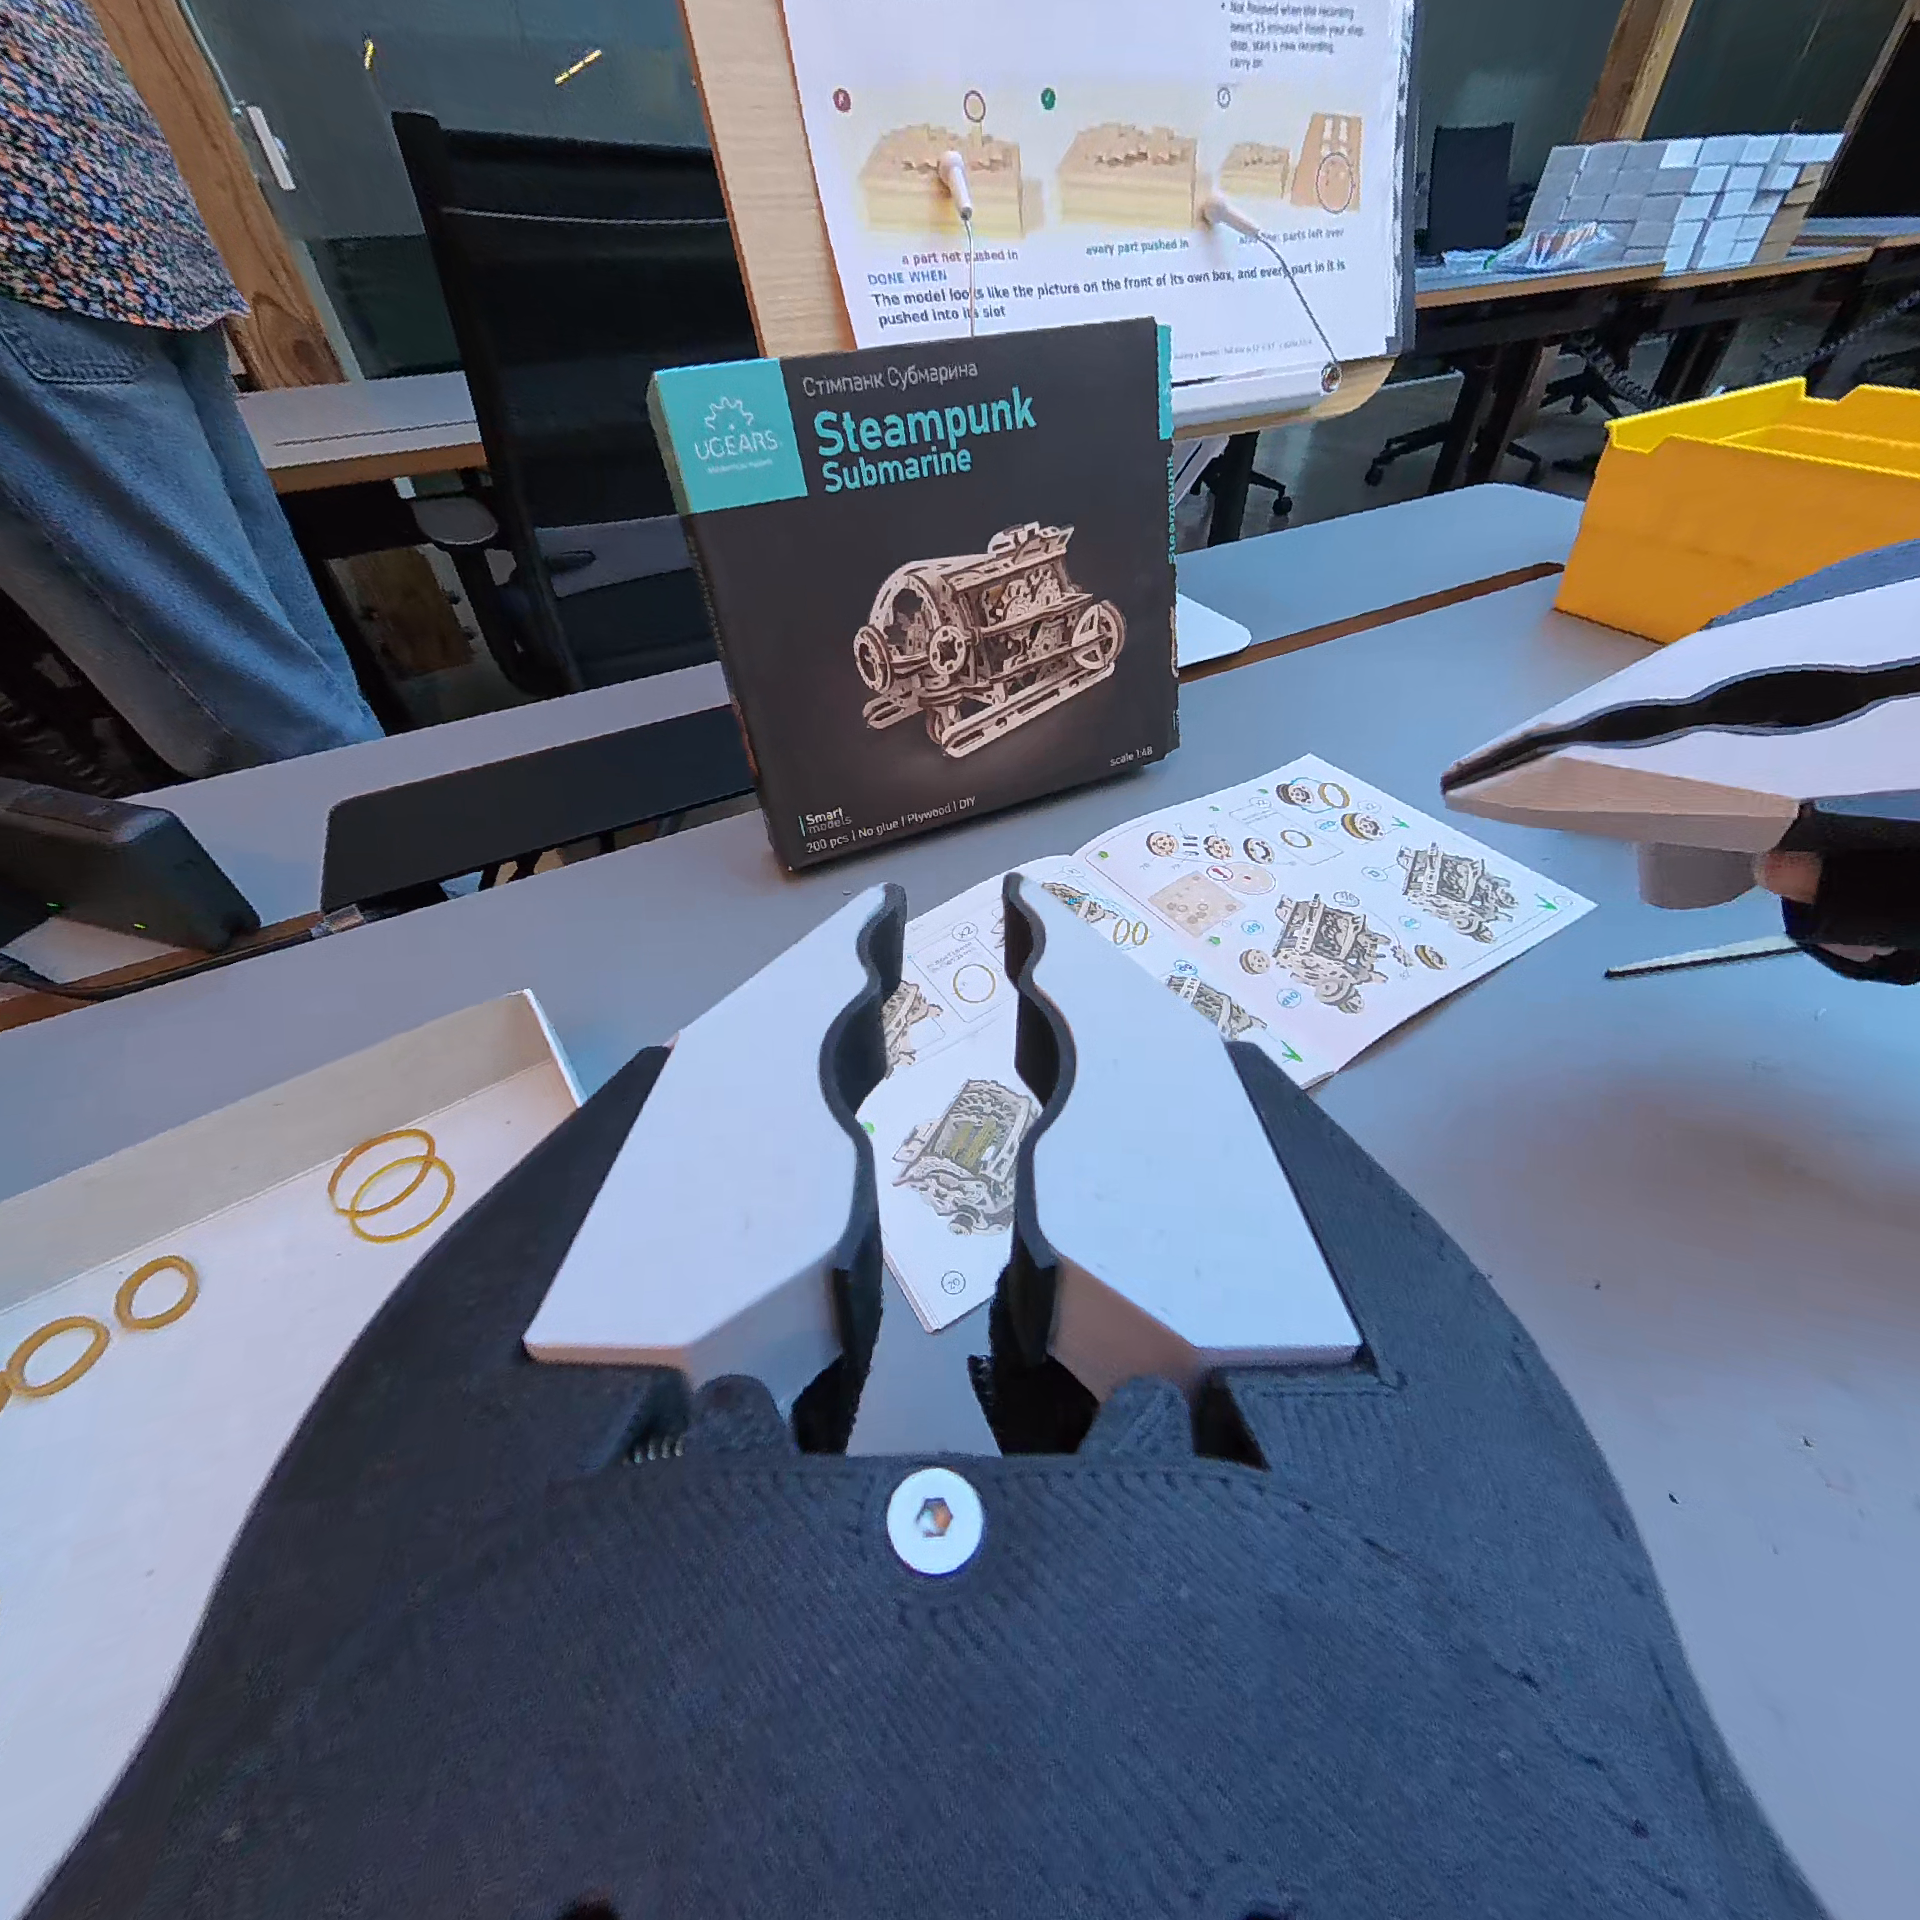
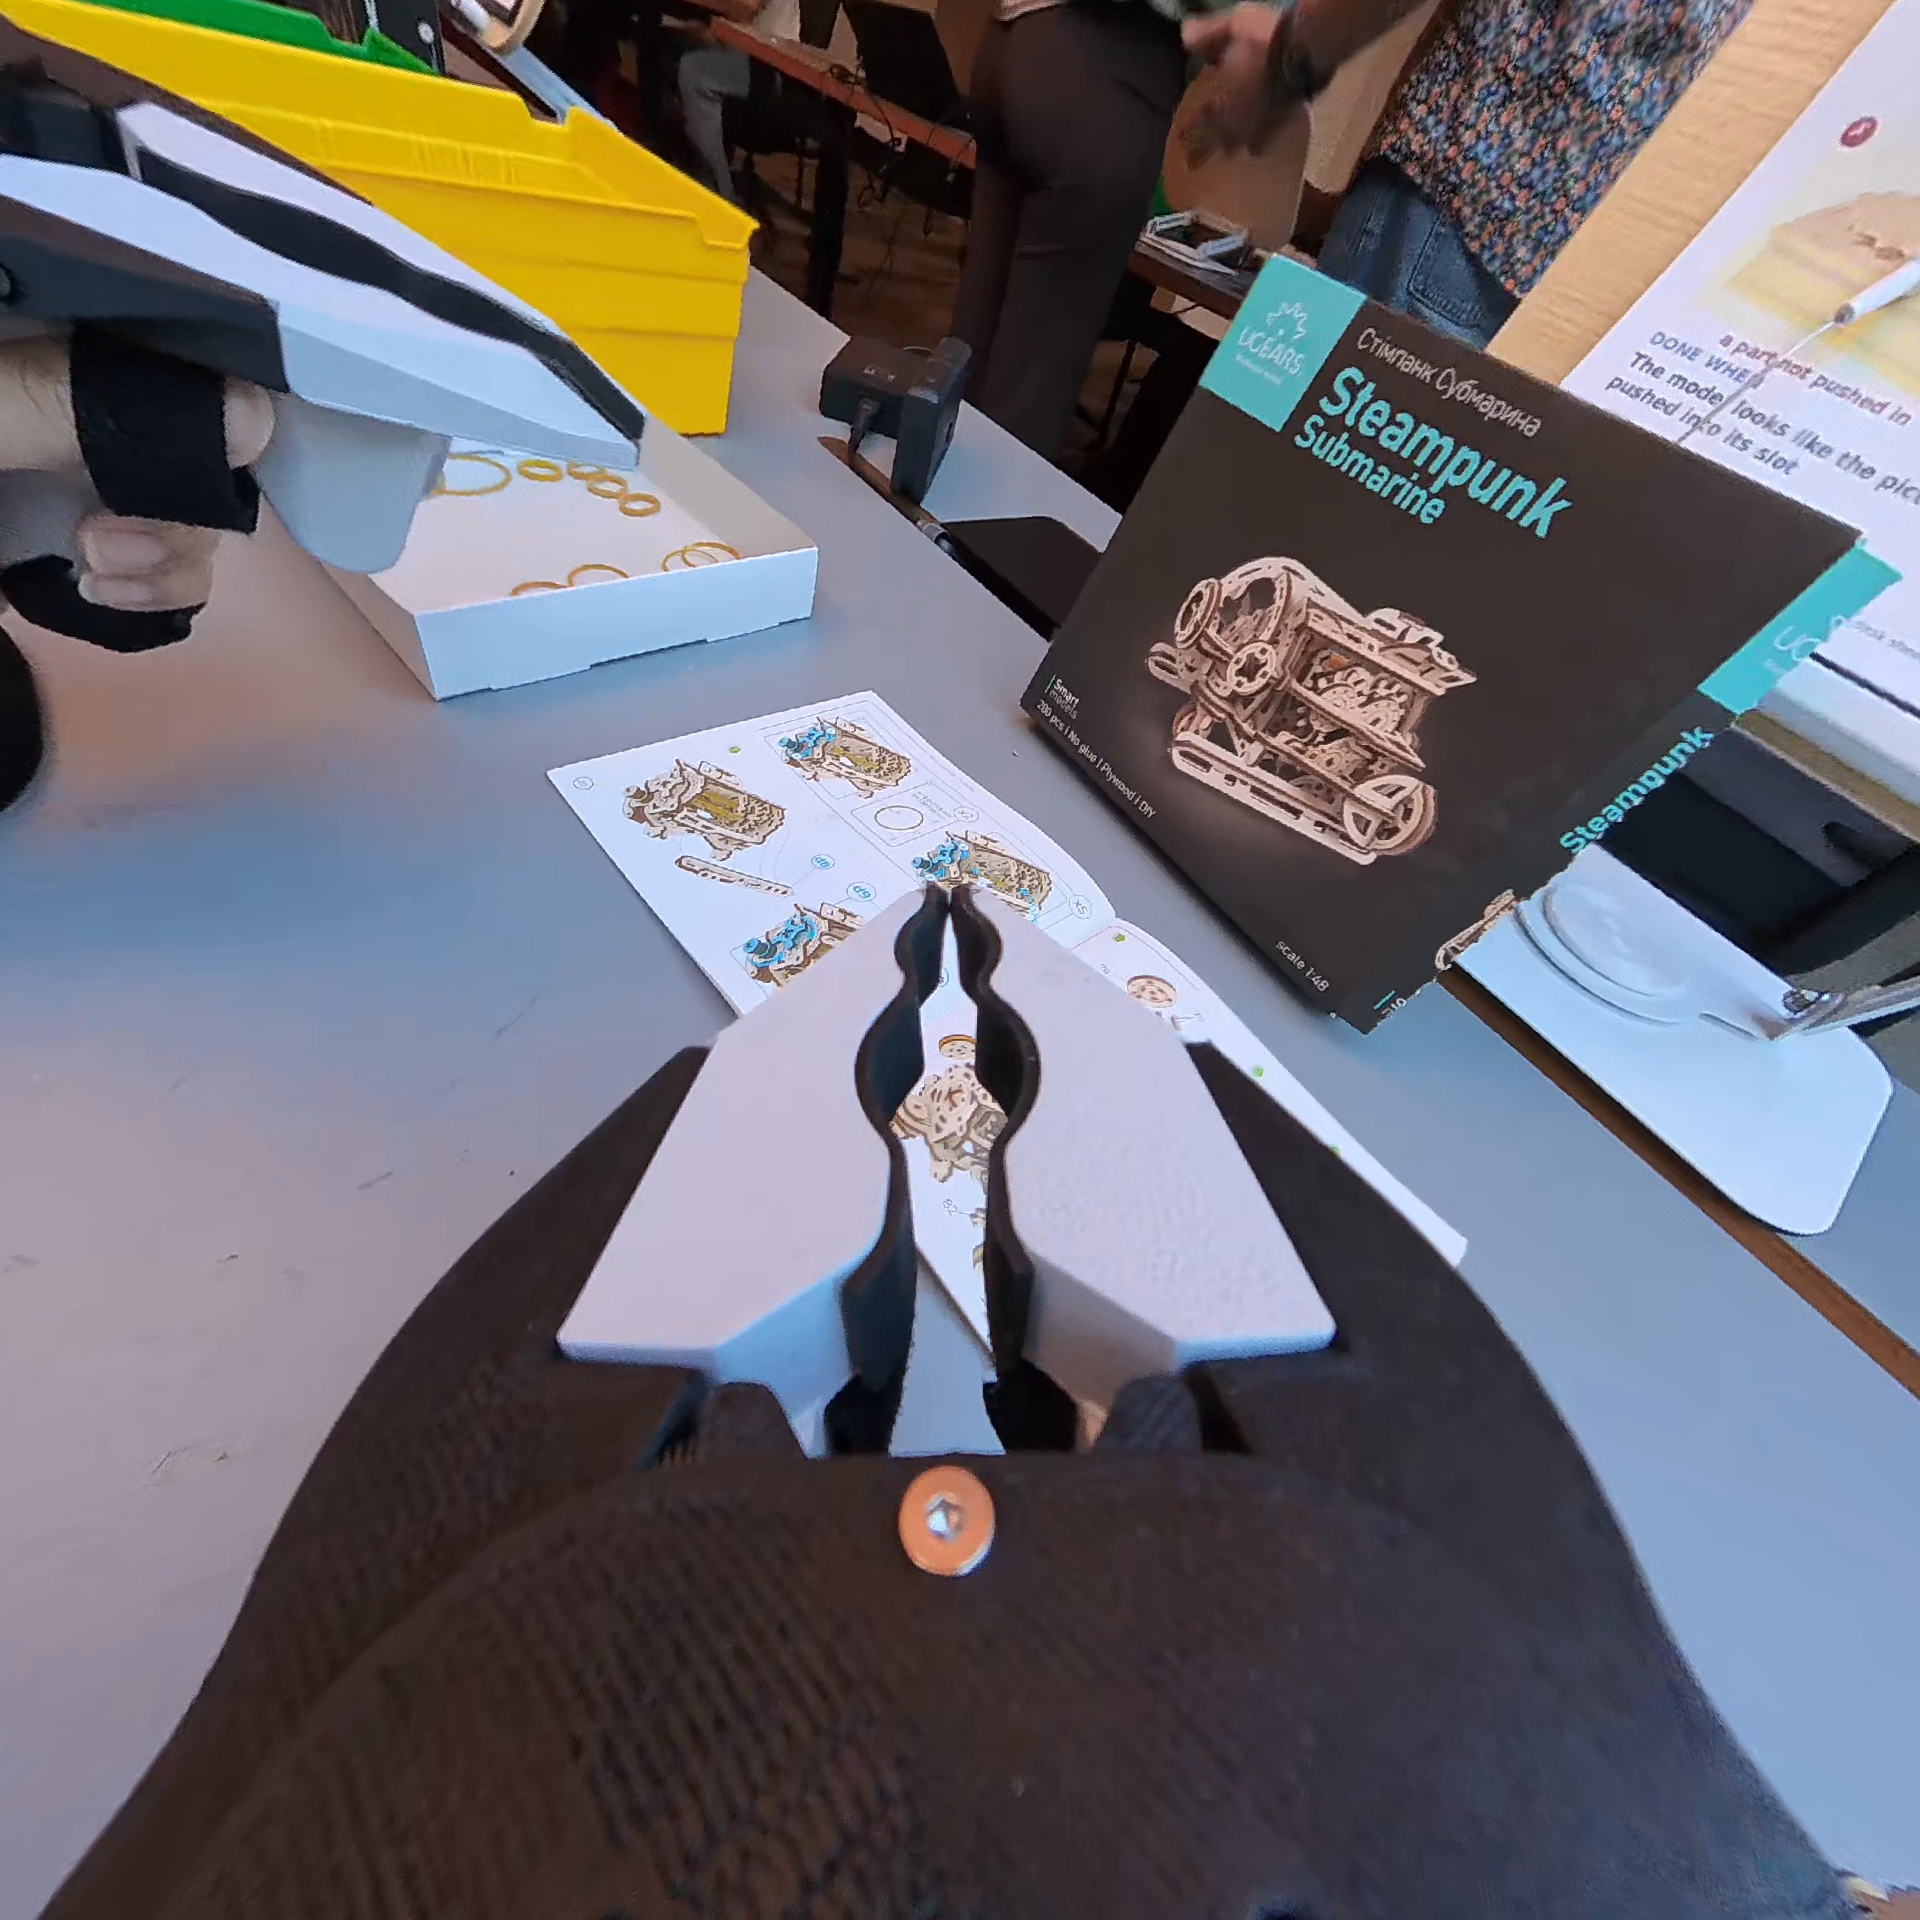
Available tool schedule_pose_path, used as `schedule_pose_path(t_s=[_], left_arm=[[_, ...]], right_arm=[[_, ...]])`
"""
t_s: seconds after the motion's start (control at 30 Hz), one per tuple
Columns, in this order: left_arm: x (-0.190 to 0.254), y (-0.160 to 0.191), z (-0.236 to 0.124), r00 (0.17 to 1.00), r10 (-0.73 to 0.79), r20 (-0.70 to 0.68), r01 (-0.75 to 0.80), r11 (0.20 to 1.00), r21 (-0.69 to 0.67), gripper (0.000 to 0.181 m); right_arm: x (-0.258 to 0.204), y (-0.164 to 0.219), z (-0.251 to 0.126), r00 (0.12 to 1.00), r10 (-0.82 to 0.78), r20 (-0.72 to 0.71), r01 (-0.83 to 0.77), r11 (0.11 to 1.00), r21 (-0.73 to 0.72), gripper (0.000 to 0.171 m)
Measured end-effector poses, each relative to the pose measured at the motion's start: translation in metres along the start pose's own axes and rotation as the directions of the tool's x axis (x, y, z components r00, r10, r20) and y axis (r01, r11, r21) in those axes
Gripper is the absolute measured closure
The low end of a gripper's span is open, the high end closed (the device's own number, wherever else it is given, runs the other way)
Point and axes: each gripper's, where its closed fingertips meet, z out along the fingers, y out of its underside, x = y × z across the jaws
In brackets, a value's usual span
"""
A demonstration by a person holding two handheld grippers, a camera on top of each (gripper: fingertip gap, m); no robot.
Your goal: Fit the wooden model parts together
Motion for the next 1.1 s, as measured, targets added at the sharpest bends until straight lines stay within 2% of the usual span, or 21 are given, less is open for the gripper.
schedule_pose_path(t_s=[0.13,0.53,1.1], left_arm=[[-0.002,0.000,0.000,1.000,-0.021,-0.004,0.021,1.000,0.010,0.165],[-0.008,-0.010,-0.005,0.999,-0.040,0.013,0.039,0.996,0.079,0.161],[-0.004,-0.009,-0.004,0.997,-0.073,-0.015,0.074,0.994,0.083,0.160]], right_arm=[[0.002,0.003,0.001,0.999,0.051,0.019,-0.051,0.999,0.000,0.171],[0.010,-0.004,-0.004,0.997,0.072,0.003,-0.072,0.997,0.037,0.171],[0.012,-0.011,-0.008,0.996,0.084,-0.008,-0.083,0.994,0.072,0.170]])
